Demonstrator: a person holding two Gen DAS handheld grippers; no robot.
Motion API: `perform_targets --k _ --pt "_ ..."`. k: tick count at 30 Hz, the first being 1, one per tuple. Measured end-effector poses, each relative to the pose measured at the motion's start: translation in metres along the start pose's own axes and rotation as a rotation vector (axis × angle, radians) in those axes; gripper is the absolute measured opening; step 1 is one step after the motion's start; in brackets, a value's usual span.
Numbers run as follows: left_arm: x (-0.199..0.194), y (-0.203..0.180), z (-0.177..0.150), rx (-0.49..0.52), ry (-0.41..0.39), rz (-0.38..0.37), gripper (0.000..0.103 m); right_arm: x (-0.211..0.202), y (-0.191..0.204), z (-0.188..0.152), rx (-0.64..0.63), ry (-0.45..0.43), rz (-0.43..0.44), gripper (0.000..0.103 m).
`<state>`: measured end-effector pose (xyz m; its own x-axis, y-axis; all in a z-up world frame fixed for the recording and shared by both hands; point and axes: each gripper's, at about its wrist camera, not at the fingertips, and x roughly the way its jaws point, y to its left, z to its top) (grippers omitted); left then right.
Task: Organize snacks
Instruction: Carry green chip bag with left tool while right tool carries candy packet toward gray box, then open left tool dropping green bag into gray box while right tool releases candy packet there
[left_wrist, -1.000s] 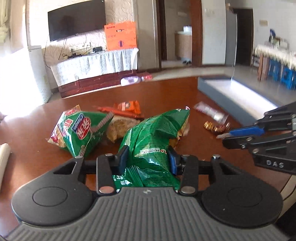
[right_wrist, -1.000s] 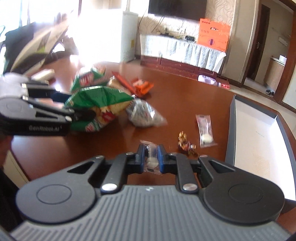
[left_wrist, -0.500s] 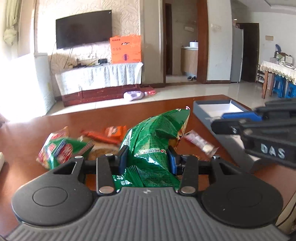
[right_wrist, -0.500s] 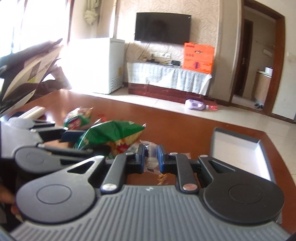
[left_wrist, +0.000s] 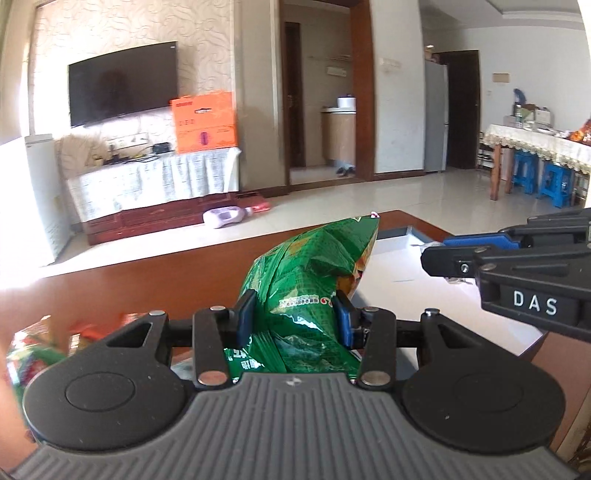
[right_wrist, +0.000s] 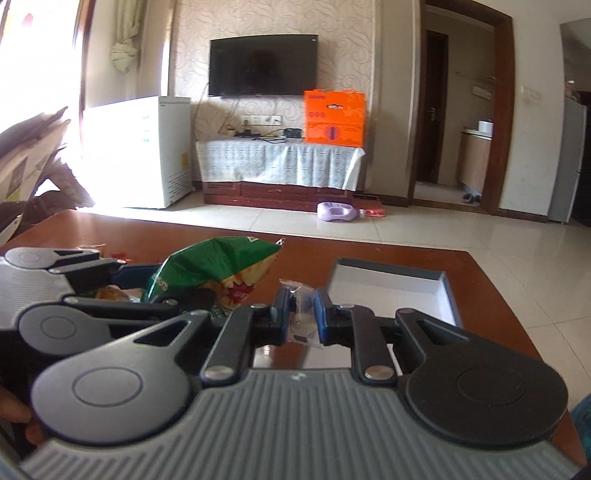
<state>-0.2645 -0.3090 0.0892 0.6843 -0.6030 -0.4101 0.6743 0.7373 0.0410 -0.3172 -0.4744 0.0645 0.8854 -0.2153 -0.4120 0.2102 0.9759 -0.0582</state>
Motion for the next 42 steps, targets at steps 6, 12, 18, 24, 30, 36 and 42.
perform_targets --k 6,12,18,24,30,36,42 --pt "0.027 -0.034 0.007 0.019 0.000 -0.064 0.049 0.008 -0.023 -0.006 0.037 0.010 -0.039 0.017" --pt "0.057 -0.066 0.009 0.025 -0.004 -0.110 0.049 0.024 -0.043 -0.008 0.052 0.015 -0.096 0.017" --pt "0.087 -0.092 0.008 0.022 0.002 -0.126 0.050 0.039 -0.063 -0.014 0.078 0.038 -0.150 0.017" --pt "0.106 -0.108 0.014 0.005 -0.030 -0.176 0.050 0.045 -0.076 -0.013 0.112 0.028 -0.173 0.018" --pt "0.129 -0.127 0.013 0.056 -0.023 -0.187 0.061 0.046 -0.076 -0.017 0.112 0.038 -0.178 0.018" --pt "0.130 -0.129 0.015 0.050 -0.044 -0.128 0.098 0.046 -0.070 -0.017 0.099 0.041 -0.165 0.018" --pt "0.102 -0.104 0.010 0.086 -0.045 -0.122 0.099 0.039 -0.070 -0.018 0.118 0.051 -0.151 0.017"
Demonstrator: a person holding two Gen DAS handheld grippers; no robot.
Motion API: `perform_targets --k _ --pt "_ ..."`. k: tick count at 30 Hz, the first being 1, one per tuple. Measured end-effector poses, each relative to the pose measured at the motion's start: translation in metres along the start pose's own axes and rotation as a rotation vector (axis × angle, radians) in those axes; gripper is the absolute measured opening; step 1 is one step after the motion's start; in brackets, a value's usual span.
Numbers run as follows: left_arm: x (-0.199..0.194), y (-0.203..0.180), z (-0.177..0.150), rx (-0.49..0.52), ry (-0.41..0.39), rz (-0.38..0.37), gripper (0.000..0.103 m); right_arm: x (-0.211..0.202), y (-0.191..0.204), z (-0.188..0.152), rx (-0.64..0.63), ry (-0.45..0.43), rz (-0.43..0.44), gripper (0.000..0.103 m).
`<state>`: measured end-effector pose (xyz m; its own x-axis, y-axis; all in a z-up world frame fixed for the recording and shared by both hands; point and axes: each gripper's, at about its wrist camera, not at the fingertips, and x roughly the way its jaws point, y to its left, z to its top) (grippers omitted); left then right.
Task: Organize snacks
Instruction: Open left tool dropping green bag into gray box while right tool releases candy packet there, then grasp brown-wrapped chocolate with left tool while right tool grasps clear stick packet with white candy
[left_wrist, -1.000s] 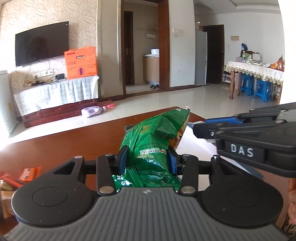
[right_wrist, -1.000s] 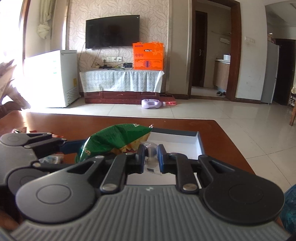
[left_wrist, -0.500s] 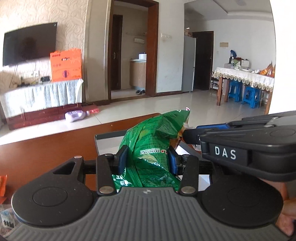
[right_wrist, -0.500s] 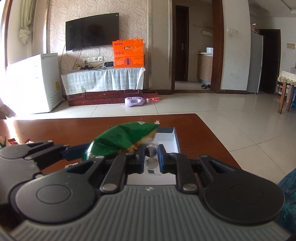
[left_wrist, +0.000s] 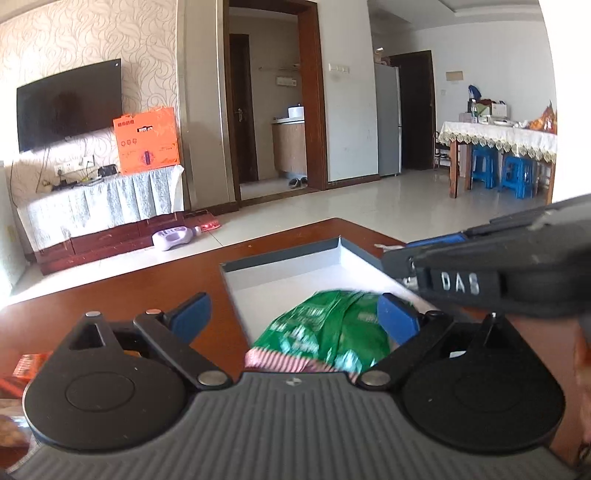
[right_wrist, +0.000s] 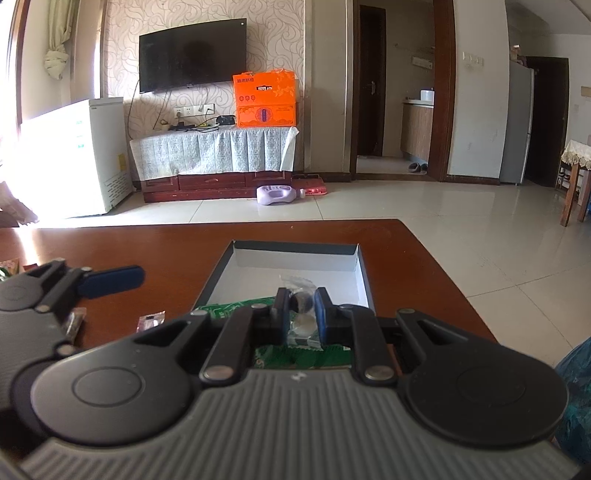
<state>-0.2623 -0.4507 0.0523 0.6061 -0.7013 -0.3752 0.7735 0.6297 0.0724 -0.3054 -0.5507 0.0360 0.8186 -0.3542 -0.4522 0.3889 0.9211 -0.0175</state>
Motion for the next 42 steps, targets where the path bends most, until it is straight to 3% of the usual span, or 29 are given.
perform_targets --k 11,16,19,22,27,29,31,39,41,42 --pt "-0.109 0.045 -0.046 0.024 0.056 0.034 0.099 -0.001 0.029 -0.017 -0.055 0.091 0.022 0.019" --pt "-0.146 0.069 -0.073 -0.020 0.098 0.056 0.099 -0.001 0.032 -0.019 -0.058 0.113 0.018 0.046" --pt "-0.154 0.076 -0.084 0.001 0.113 0.071 0.099 -0.004 0.033 -0.019 -0.059 0.107 0.014 0.051" --pt "-0.150 0.084 -0.091 -0.022 0.115 0.072 0.099 -0.017 0.034 -0.014 -0.040 0.041 0.018 0.052" --pt "-0.128 0.079 -0.085 -0.089 0.100 0.011 0.098 -0.031 0.045 -0.004 -0.038 -0.034 0.081 0.052" --pt "-0.116 0.075 -0.083 -0.095 0.126 -0.012 0.091 -0.029 0.052 -0.004 -0.060 -0.024 0.098 0.052" --pt "-0.106 0.076 -0.079 -0.110 0.155 -0.044 0.070 -0.026 0.058 -0.005 -0.088 -0.014 0.117 0.052" --pt "-0.085 0.089 -0.078 -0.175 0.265 -0.053 0.064 -0.010 0.078 -0.007 -0.151 0.046 0.179 0.052" --pt "-0.085 0.091 -0.079 -0.164 0.264 -0.044 0.056 -0.002 0.087 -0.008 -0.177 0.075 0.198 0.052" --pt "-0.085 0.092 -0.080 -0.154 0.264 -0.032 0.044 0.002 0.092 -0.008 -0.193 0.094 0.202 0.052"
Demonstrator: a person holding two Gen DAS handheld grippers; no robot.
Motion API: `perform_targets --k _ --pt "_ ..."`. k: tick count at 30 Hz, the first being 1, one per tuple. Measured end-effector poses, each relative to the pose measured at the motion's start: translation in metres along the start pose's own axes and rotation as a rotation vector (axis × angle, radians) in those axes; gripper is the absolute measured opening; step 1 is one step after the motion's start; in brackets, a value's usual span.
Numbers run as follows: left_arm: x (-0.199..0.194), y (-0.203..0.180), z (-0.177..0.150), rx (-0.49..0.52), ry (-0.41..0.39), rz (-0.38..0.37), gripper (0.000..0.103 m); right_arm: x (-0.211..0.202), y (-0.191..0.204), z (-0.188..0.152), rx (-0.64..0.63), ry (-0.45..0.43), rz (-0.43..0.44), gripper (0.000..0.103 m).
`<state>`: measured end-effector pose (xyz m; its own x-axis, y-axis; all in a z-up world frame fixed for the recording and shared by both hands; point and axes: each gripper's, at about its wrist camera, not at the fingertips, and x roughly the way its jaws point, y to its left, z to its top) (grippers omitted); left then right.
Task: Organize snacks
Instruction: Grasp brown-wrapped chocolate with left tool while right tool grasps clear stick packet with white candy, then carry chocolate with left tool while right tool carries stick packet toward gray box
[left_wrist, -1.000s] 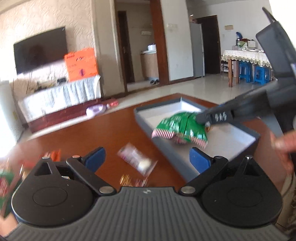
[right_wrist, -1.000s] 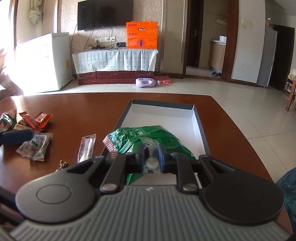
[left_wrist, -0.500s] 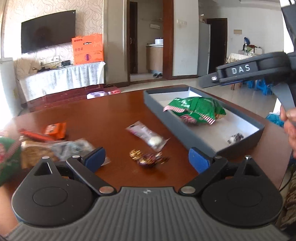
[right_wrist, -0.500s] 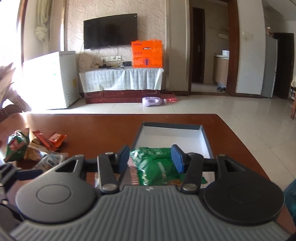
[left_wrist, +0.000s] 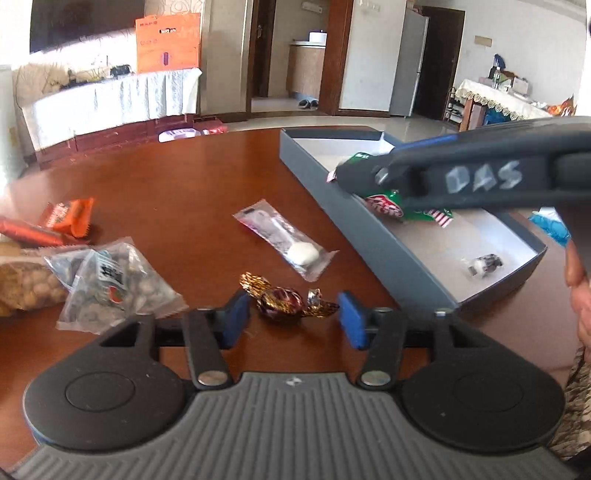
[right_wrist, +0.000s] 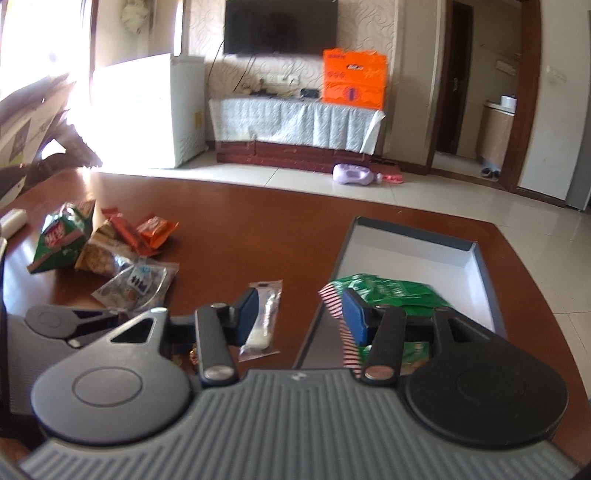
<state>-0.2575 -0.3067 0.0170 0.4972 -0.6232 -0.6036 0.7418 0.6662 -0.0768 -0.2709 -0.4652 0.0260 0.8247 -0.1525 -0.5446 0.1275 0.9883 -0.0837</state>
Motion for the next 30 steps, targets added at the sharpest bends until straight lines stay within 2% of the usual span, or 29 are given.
perform_targets --k 1,2,6,10,13,18,21,24,25,27,28,30 --pt "0.000 0.002 0.000 0.003 -0.001 0.012 0.033 0.007 0.004 0.002 -0.013 0.024 0.002 0.052" --pt "0.000 0.004 -0.001 0.002 -0.001 0.022 0.028 0.012 0.008 0.003 -0.025 0.045 0.004 0.051" --pt "-0.004 0.017 -0.002 -0.038 -0.005 0.041 0.028 0.030 0.020 0.002 -0.050 0.120 -0.003 0.051" --pt "-0.011 0.026 -0.006 -0.043 -0.002 0.059 0.028 0.040 0.028 0.002 -0.033 0.142 0.000 0.051" --pt "-0.016 0.033 -0.010 -0.051 -0.001 0.069 0.028 0.044 0.038 0.005 -0.069 0.144 -0.018 0.051" --pt "-0.018 0.042 -0.015 -0.067 -0.003 0.076 0.028 0.068 0.045 -0.001 -0.049 0.234 -0.032 0.051" --pt "-0.019 0.044 -0.018 -0.068 -0.005 0.077 0.028 0.074 0.039 0.000 0.009 0.241 -0.036 0.050" --pt "-0.019 0.044 -0.017 -0.068 -0.006 0.081 0.028 0.075 0.040 0.000 0.004 0.234 -0.034 0.050" --pt "-0.018 0.045 -0.018 -0.068 -0.006 0.081 0.028 0.074 0.040 -0.001 0.004 0.232 -0.021 0.048" --pt "-0.018 0.044 -0.018 -0.071 -0.006 0.081 0.028 0.072 0.039 -0.001 0.012 0.231 0.011 0.029" --pt "-0.018 0.043 -0.018 -0.073 -0.006 0.082 0.028 0.071 0.041 0.000 -0.016 0.231 0.007 0.023" --pt "-0.019 0.043 -0.019 -0.079 -0.008 0.082 0.028 0.068 0.046 -0.001 -0.055 0.228 0.016 0.022"
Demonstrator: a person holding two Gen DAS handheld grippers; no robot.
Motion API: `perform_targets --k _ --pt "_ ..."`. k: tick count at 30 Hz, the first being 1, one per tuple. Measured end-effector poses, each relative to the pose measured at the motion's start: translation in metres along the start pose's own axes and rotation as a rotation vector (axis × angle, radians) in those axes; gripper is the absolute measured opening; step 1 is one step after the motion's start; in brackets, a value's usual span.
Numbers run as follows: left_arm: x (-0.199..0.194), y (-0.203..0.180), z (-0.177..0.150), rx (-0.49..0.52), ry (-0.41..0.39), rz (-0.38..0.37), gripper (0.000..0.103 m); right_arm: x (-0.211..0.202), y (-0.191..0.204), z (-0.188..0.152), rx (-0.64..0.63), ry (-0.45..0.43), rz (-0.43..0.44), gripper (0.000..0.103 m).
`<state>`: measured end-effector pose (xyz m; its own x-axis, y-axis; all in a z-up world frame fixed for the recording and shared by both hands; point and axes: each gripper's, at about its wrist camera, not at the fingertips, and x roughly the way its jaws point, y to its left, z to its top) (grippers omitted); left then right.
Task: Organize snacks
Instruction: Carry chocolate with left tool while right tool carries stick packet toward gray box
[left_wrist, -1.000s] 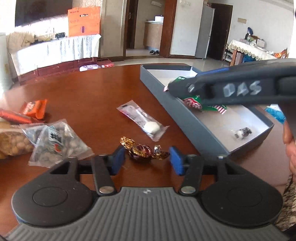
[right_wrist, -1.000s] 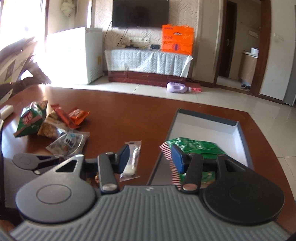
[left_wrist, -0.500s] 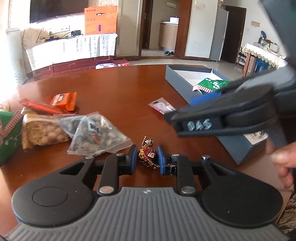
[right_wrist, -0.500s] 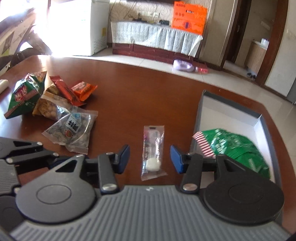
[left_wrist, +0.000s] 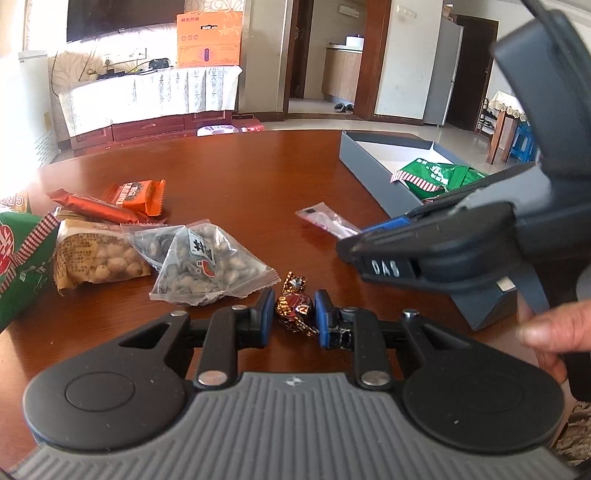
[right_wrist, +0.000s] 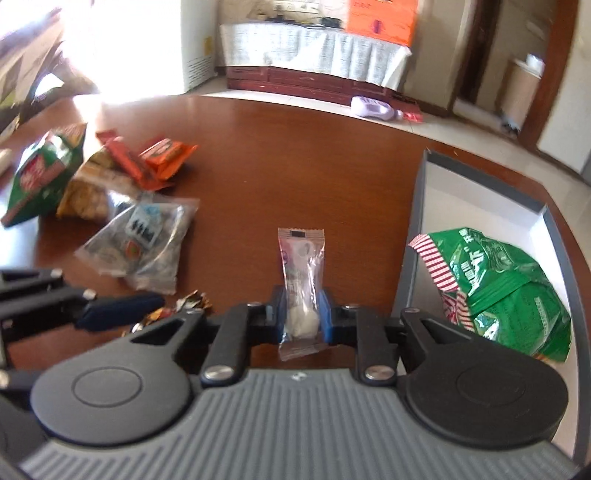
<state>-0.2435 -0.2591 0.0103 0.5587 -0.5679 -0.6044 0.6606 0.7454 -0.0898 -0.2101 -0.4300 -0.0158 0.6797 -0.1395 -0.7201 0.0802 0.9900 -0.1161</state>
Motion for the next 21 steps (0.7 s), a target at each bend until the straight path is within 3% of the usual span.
perform_targets --k 13,21 --pt "-0.006 0.013 -0.008 -0.023 -0.005 0.011 0.028 -0.015 0.008 -0.008 -0.035 -0.002 0.053 0.022" --pt "-0.005 0.009 -0.010 0.007 -0.003 -0.006 0.028 -0.032 -0.022 -0.028 -0.012 0.018 -0.010 0.021"
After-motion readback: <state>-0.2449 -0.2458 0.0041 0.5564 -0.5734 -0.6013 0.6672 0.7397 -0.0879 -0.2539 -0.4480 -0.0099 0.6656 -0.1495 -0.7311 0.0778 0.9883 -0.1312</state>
